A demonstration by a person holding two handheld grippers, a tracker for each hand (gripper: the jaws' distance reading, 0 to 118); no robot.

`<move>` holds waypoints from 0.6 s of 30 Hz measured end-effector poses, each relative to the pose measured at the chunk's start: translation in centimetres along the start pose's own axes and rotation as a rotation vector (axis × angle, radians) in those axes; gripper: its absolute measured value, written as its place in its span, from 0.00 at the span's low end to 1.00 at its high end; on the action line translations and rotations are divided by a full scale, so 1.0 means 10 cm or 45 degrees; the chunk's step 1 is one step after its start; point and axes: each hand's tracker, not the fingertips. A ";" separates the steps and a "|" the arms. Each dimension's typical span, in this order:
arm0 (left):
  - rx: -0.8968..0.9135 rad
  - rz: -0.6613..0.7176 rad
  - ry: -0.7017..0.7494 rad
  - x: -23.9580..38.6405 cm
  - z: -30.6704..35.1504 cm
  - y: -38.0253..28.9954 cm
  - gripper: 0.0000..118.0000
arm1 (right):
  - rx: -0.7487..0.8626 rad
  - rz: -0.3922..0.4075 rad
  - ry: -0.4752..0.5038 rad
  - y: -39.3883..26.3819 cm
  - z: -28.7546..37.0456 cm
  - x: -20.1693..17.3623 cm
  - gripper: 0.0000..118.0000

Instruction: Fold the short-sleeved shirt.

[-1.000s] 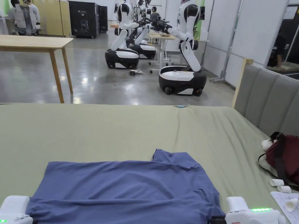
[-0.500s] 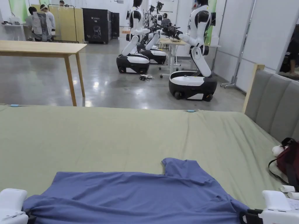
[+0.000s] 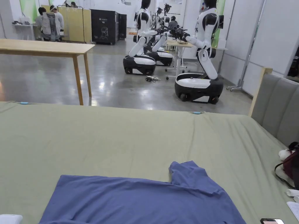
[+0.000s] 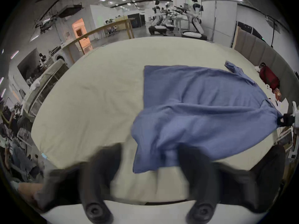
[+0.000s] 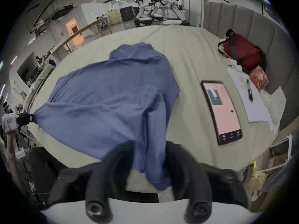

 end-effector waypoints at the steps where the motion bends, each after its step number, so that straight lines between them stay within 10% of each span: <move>1: 0.041 0.005 0.013 -0.01 0.09 0.02 0.84 | 0.064 -0.005 -0.002 0.03 0.10 -0.03 0.61; 9: 0.635 -0.040 -0.101 0.51 0.36 0.38 0.81 | 0.637 0.080 -0.008 0.48 0.38 -0.76 0.62; 11: 0.698 -0.055 -0.074 0.66 0.27 0.45 0.58 | 0.775 0.141 -0.095 0.50 0.26 -0.95 0.51; 13: 0.693 -0.071 -0.024 0.74 0.08 0.54 0.06 | 0.813 0.157 -0.130 0.55 0.12 -1.09 0.03; 18: 0.518 -0.094 -0.042 0.74 -0.35 0.79 0.00 | 0.754 0.160 -0.081 0.70 -0.11 -1.24 0.03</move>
